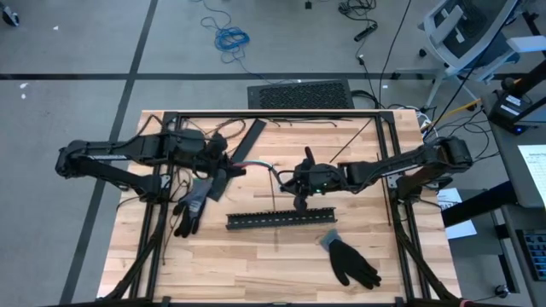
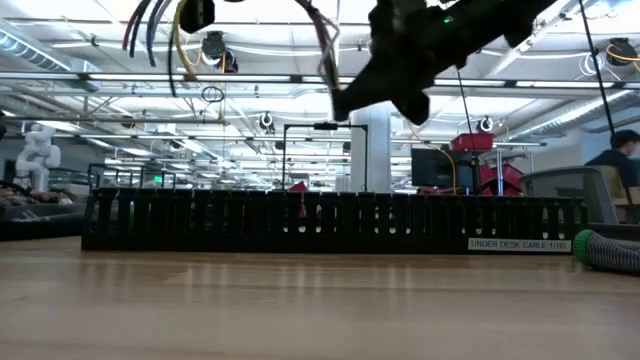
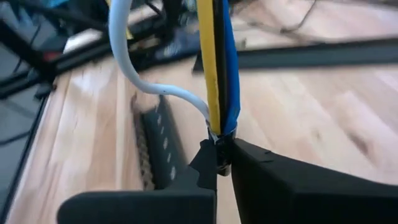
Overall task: Ziptie cables
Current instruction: Put the ziptied cable wires into the cable duct
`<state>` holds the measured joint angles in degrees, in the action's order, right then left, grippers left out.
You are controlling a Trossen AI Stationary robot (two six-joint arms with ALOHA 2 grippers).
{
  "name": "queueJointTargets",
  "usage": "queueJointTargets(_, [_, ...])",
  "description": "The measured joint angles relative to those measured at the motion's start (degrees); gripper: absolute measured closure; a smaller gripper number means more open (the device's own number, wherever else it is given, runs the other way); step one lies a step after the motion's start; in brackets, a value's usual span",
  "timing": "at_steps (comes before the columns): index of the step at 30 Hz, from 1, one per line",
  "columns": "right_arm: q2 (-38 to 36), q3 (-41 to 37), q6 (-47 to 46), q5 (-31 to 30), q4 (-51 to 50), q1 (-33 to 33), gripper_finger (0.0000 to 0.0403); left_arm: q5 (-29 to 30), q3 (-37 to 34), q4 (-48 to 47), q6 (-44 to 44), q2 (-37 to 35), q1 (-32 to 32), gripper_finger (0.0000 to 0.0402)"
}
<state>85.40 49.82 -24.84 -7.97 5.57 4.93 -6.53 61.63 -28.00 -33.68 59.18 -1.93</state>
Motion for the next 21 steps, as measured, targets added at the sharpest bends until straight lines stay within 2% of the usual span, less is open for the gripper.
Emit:
queueJointTargets(6, [-6.4, 0.0, -1.5, 6.2, -14.3, 0.7, 0.0401, 0.1, 0.0, -1.9, -0.1, 5.9, 5.2, 0.0378])
queueJointTargets(12, [-9.3, 0.0, -4.0, 9.8, -25.9, 3.9, 0.0401, 1.4, 0.0, -3.4, 0.1, 14.4, 10.2, 0.0378])
queueJointTargets(21, [-9.7, 0.0, -5.2, 11.4, -32.9, 8.0, 0.0401, 2.3, 0.0, -5.9, -0.4, 23.3, 16.1, 0.0378])
